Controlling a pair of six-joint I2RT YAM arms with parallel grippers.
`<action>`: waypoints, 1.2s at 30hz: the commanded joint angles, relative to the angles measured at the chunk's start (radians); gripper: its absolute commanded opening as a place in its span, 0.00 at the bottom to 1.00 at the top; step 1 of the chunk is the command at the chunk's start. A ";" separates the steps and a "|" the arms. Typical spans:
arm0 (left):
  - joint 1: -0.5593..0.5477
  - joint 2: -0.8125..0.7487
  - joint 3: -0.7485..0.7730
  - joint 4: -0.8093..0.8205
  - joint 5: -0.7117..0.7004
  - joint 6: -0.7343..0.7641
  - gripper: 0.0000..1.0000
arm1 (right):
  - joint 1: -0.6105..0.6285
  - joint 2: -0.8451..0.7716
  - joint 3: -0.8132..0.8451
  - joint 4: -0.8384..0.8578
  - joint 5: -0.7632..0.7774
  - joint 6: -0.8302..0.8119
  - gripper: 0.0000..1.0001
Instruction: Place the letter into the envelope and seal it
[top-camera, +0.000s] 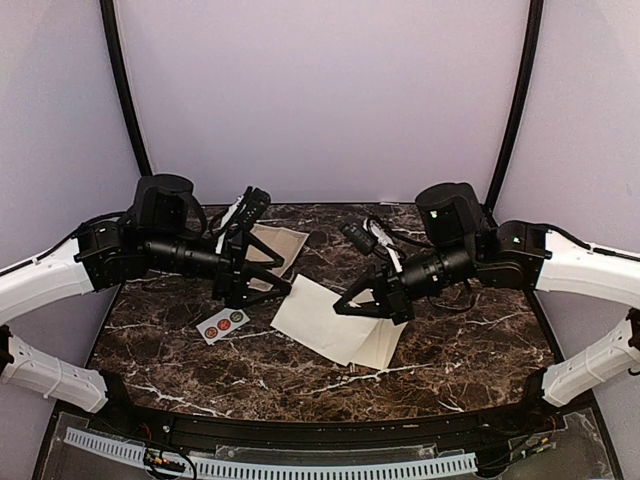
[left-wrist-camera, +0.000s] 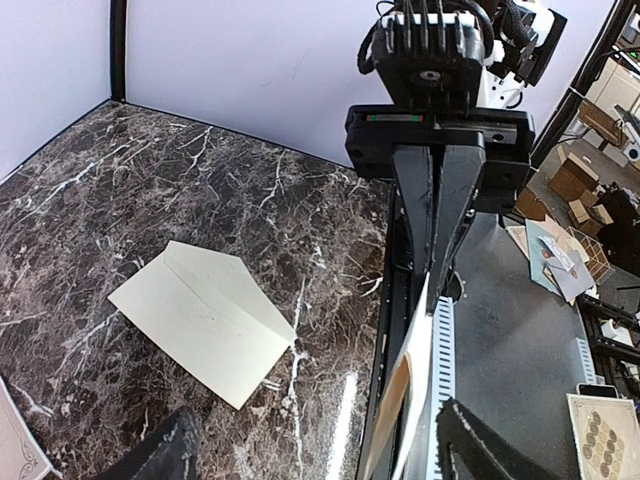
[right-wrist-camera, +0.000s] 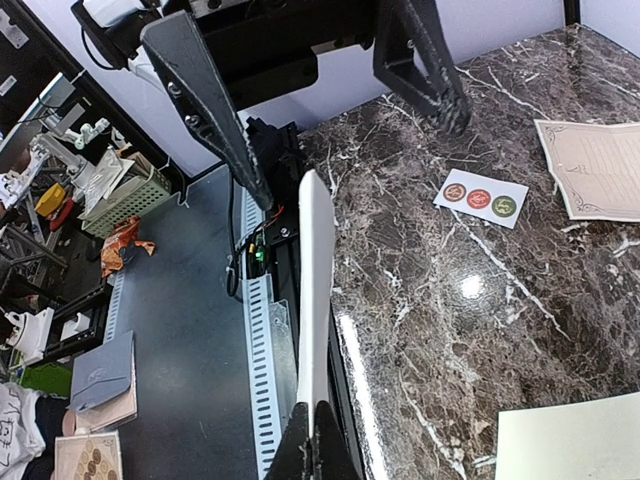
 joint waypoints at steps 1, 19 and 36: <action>0.002 0.006 0.051 -0.051 -0.001 0.042 0.82 | 0.008 -0.007 0.023 0.010 -0.055 -0.008 0.00; 0.000 0.123 0.108 -0.029 0.225 0.054 0.40 | 0.008 0.053 0.057 -0.039 -0.018 -0.022 0.00; -0.006 0.159 0.111 -0.061 0.270 0.094 0.02 | 0.008 0.056 0.071 -0.054 0.017 -0.029 0.00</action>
